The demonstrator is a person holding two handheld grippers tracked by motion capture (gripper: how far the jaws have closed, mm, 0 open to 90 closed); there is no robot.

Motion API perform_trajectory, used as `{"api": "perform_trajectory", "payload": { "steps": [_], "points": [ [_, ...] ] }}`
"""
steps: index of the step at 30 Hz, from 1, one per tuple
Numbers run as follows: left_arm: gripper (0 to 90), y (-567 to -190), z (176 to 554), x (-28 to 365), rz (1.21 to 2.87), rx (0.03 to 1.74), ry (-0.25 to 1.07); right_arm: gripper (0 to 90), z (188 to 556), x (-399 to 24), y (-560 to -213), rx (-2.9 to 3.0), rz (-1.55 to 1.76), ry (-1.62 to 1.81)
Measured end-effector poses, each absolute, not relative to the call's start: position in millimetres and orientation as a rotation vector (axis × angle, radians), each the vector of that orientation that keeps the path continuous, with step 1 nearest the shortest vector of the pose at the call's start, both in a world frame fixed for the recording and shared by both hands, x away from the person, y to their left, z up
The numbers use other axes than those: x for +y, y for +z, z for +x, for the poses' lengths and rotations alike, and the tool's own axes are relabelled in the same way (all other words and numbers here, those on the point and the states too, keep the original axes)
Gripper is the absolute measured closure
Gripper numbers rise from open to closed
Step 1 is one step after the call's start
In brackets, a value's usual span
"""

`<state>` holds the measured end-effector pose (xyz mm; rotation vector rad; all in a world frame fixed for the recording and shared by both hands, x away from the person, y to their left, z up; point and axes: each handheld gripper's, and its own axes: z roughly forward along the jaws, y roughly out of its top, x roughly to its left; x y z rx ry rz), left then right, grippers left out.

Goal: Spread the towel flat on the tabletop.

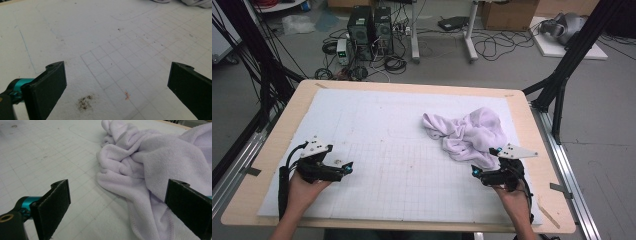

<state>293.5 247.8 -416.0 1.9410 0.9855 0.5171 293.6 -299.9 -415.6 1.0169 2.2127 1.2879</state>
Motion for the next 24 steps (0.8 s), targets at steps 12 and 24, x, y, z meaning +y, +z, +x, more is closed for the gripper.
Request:
{"api": "perform_trajectory", "payload": {
  "steps": [12,24],
  "points": [
    [2.5,-413,310,246,1.925,0.998,0.501,5.6,339,-294,-386,2.266,0.999,1.228],
    [2.5,-415,313,243,1.932,0.995,0.489,15.2,379,-272,-389,2.313,0.941,1.152]
  ]
}}
